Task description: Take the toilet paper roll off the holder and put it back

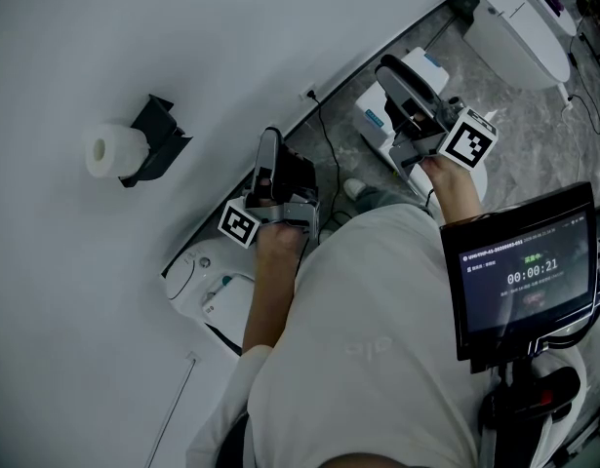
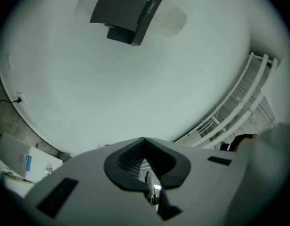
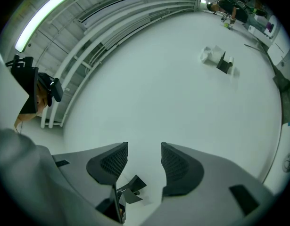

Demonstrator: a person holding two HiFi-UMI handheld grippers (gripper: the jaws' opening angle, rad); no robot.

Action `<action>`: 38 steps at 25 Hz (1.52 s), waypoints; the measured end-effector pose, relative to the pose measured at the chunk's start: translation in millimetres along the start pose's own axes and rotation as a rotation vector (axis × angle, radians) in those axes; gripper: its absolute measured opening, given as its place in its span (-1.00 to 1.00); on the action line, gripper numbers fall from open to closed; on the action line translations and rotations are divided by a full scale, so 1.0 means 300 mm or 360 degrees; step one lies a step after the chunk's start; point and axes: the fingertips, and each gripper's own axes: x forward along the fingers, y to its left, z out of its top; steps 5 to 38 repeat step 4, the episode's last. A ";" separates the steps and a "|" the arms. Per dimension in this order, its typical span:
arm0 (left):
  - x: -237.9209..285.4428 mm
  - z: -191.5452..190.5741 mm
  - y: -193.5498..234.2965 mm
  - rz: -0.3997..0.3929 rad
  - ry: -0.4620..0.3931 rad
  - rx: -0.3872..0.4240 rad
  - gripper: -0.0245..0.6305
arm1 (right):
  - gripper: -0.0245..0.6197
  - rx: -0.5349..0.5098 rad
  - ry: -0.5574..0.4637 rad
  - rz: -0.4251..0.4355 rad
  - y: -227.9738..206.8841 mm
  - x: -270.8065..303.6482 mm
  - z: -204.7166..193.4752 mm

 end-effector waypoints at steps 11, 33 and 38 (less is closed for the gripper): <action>-0.003 0.004 0.003 0.0003 -0.0004 -0.0002 -0.91 | -0.20 0.0003 0.0005 -0.0014 -0.004 -0.001 -0.006; -0.003 0.004 0.003 0.0003 -0.0004 -0.0002 -0.91 | -0.20 0.0003 0.0005 -0.0014 -0.004 -0.001 -0.006; -0.003 0.004 0.003 0.0003 -0.0004 -0.0002 -0.91 | -0.20 0.0003 0.0005 -0.0014 -0.004 -0.001 -0.006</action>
